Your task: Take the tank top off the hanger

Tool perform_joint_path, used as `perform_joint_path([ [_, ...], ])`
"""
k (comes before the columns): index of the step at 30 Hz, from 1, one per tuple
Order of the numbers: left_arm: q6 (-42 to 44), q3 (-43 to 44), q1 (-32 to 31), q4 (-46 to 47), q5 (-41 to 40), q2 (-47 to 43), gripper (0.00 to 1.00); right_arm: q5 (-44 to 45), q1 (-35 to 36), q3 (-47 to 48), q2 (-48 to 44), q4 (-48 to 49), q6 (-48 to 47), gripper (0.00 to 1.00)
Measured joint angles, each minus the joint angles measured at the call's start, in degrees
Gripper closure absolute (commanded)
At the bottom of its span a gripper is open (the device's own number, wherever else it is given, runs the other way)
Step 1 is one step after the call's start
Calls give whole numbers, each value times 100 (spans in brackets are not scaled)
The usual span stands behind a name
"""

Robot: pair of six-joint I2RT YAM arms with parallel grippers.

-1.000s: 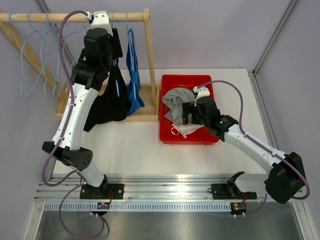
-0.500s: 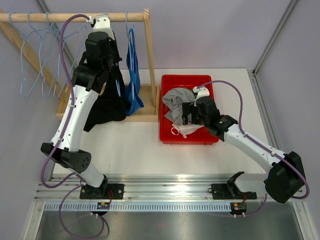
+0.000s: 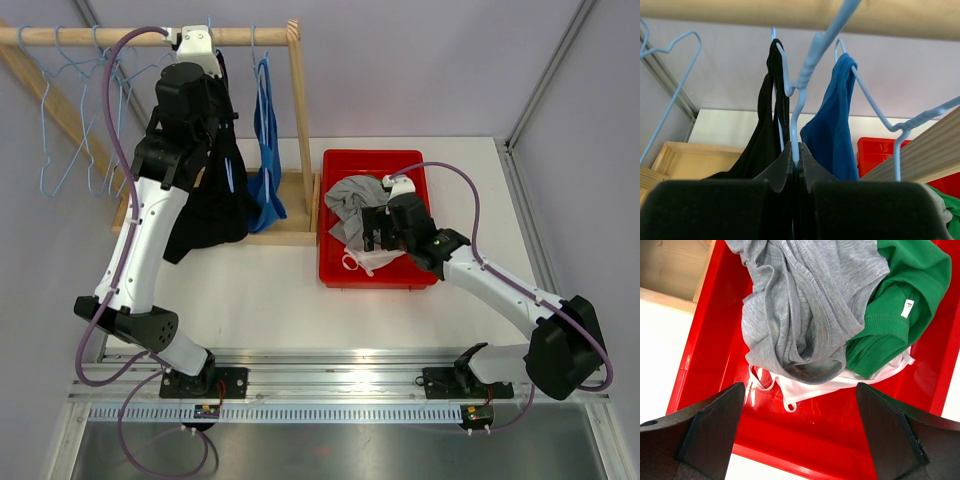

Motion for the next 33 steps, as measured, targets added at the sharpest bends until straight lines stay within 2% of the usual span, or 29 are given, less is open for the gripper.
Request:
perform_joint_path([
  [6,188,472,-2,35,140,-66,100,-20,0,0,26,0,0,1],
  [12,212,321,-2,-114,219,-282,100,-24,0,0,39,0,0,0],
  [24,68,-2020,-4,492,319,-2173,100,-24,0,0,50,0,0,1],
  [33,44,-4380,-175,741,538,-4070,100,-26,0,0,50,4,0,0],
])
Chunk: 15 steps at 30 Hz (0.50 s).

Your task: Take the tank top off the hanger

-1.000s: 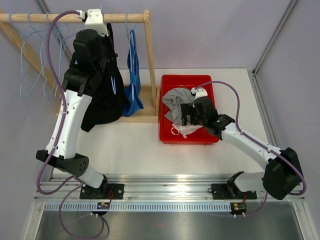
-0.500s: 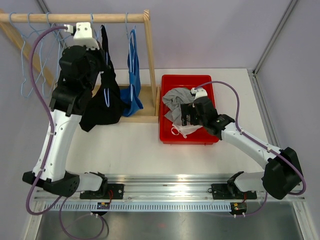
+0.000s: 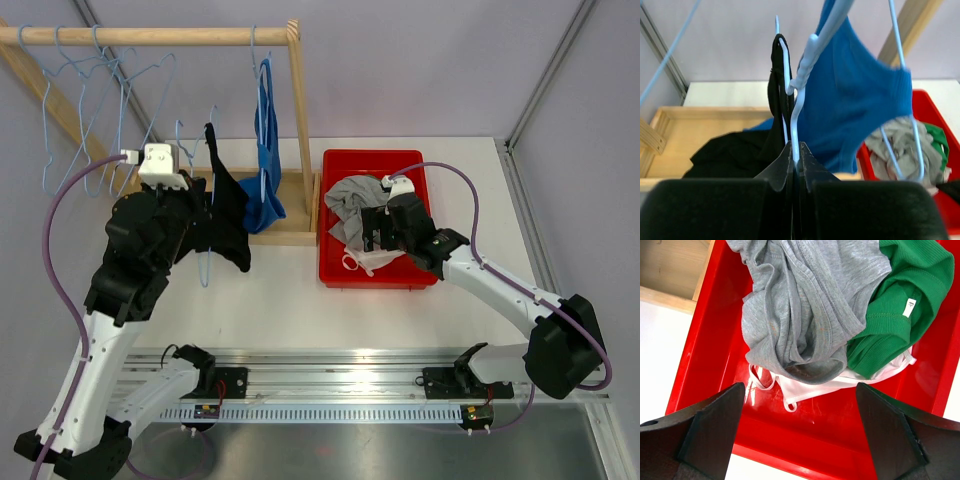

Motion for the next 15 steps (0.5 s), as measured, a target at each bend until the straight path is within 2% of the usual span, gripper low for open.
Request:
perform_joint_path([
  [6,-151,-1176,-201,-92,111,-1088,100,2,0,0,0,0,-2,0],
  [15,-474,-2105,-358,-756,597,-1843,100,4,0,0,15,7,-2,1],
])
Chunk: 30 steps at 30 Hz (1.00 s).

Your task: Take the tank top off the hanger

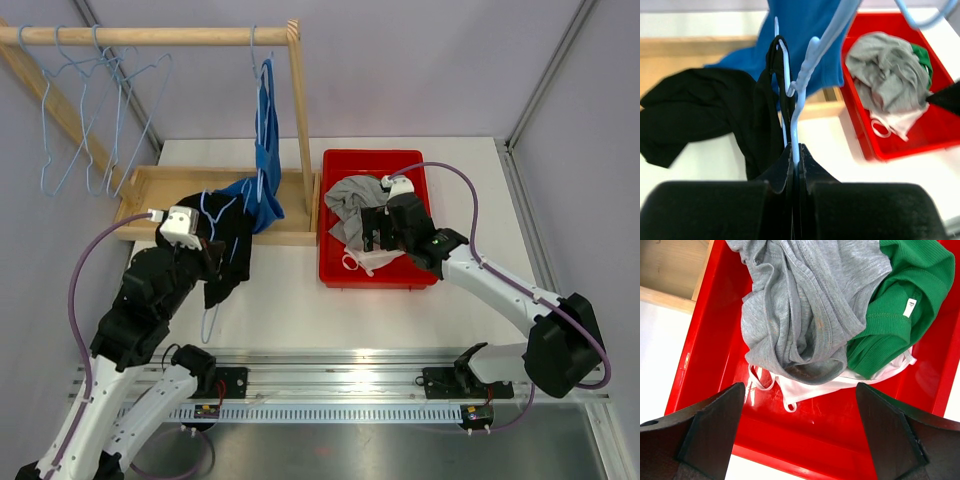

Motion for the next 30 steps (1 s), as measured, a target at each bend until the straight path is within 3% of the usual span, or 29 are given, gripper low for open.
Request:
perform_joint_path([
  [17,-363,9,-116,-1012,1915,-337,100,0,0,0,151,37,-2,1],
  [30,-883,131,-127,-387,3668,-201,100,-4,0,0,157,87,-4,1],
])
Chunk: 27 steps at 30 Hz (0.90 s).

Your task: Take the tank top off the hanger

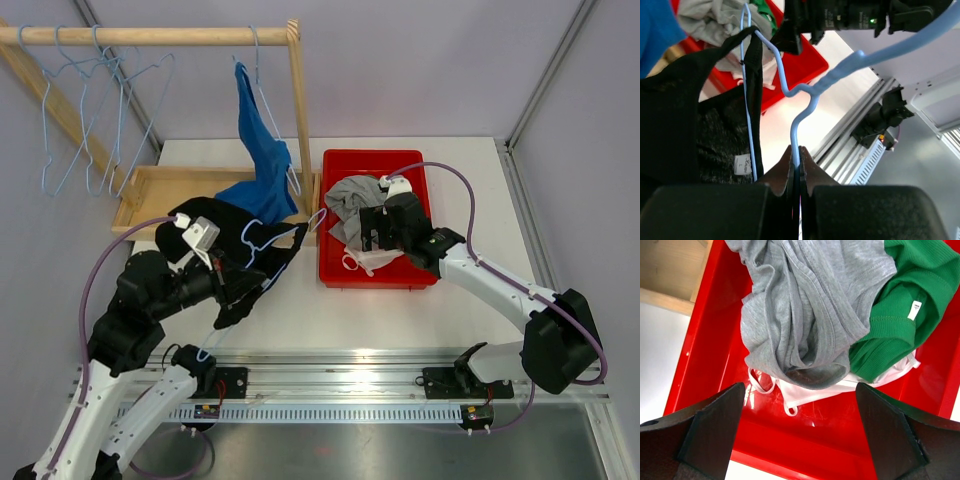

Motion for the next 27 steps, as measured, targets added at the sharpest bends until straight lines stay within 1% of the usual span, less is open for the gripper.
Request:
perform_joint_path([
  [6,-85,0,-153,693,155,566,100,-157,2,0,-105,79,-2,1],
  [9,20,125,-264,820,81,1001,100,-282,4,-2,-334,96,-2,1],
  [13,247,299,-387,1058,-164,1552,100,-505,11,-136,-973,348,2,1],
  [16,372,291,-417,1215,-284,1720,100,-715,15,-291,-1504,608,50,1],
  [19,459,284,-431,1335,-313,1735,100,-1091,28,-402,-1825,1060,184,3],
  [21,516,282,-433,1425,-313,1733,100,-1366,39,-463,-1849,1408,313,7],
  [27,601,140,-435,1587,-304,1727,100,-1947,249,-647,-1429,2251,664,19],
])
